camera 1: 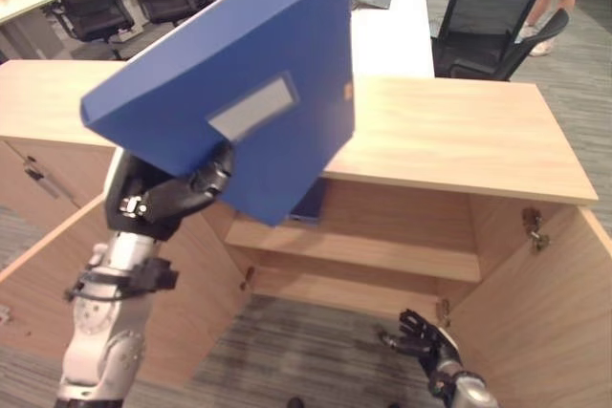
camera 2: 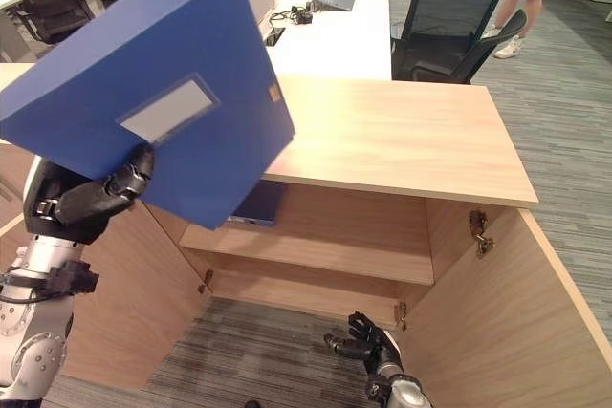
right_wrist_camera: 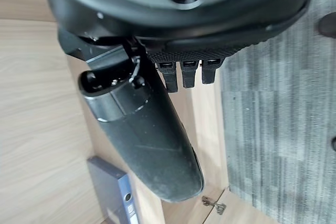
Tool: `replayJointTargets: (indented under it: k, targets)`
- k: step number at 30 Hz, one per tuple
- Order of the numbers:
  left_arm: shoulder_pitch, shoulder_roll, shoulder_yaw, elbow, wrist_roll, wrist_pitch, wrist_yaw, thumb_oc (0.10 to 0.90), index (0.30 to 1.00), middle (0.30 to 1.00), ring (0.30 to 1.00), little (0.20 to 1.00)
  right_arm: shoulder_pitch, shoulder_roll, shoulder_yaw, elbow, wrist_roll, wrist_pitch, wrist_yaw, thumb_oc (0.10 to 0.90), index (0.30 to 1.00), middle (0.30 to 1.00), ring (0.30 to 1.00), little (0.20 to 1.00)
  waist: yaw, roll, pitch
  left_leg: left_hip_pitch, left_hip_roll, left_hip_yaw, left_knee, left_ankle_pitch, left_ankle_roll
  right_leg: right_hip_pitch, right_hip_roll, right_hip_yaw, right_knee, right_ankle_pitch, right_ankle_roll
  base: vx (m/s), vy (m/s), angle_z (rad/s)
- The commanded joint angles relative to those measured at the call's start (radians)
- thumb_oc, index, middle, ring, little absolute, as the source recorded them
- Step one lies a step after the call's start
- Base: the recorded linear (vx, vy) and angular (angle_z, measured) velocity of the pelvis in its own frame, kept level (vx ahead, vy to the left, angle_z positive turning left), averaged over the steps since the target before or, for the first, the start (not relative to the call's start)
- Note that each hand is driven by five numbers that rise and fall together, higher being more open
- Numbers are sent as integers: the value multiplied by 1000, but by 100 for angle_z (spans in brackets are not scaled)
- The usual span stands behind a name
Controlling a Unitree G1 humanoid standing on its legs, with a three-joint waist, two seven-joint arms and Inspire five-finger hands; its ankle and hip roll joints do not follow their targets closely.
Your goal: Put the empty folder in the office cabinet
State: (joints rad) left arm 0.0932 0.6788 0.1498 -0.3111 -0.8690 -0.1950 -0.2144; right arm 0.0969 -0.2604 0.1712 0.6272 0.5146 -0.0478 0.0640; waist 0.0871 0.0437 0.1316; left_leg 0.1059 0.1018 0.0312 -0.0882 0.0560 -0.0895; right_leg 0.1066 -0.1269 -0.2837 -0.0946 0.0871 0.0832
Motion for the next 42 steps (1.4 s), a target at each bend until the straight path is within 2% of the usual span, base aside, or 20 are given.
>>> replayJointTargets:
  k: [1,7,14,18,22,26,29,30,35,42]
  targets:
    - [-89,144,34,-125,-131,-24,-120,400,300,300,300,300,-113,-39,2,-84,35,-60,39,800,900,900,900,900,3,-9,-2,78,23,3,1,-138,-33,81,-99,16,21,-99,100,0,0,0]
    - [-50,286,20,-112,-141,24,-208,400,300,300,300,300,-114,-61,15,-120,37,-61,57,800,900,900,900,900,6,-7,-7,78,21,7,1,-136,-33,81,-101,18,21,-95,105,0,0,0]
    - [-54,345,-37,-34,-127,55,-260,400,300,300,300,300,-139,-89,5,-177,70,-69,64,800,900,900,900,900,-2,-8,-10,79,16,11,1,-135,-32,81,-103,24,24,-92,108,0,0,0]
    - [-46,395,-25,8,-113,64,-292,400,300,300,300,300,-154,-107,-4,-191,80,-71,70,800,900,900,900,900,-5,-7,-11,81,16,17,1,-134,-31,76,-106,28,25,-87,112,-7,20,-7]
    - [-49,386,-7,56,-71,48,-291,400,300,300,300,300,-152,-132,-1,-233,57,-70,91,800,900,900,900,900,-7,-9,-13,81,15,23,1,-135,-32,74,-108,33,24,-86,113,-1,11,-3]
    - [-54,385,4,87,-13,32,-288,400,300,300,300,300,-155,-203,-17,-293,-23,-72,111,800,900,900,900,900,-13,-14,-17,82,16,27,1,-135,-31,71,-109,33,24,-85,114,3,11,-2]
    - [-61,386,9,105,4,27,-292,400,300,300,300,300,-160,-249,-33,-310,-25,-73,120,800,900,900,900,900,-17,-14,-18,82,16,28,1,-136,-31,70,-110,33,24,-85,115,0,0,0]
    - [-74,394,10,127,16,16,-289,400,300,300,300,300,-173,-292,-49,-319,-14,-73,131,800,900,900,900,900,-21,-16,-20,82,16,28,1,-135,-31,70,-110,34,24,-85,115,0,0,0]
    - [-95,389,30,172,37,2,-282,400,300,300,300,300,-188,-368,-89,-379,73,-70,189,800,900,900,900,900,-29,-17,-20,84,17,30,1,-136,-33,71,-110,34,24,-87,116,0,0,0]
    - [-129,367,20,202,58,6,-305,400,300,300,300,300,-210,-384,-70,-491,234,-37,299,800,900,900,900,900,-38,-18,-22,86,19,33,1,-135,-35,71,-106,37,24,-91,115,0,0,0]
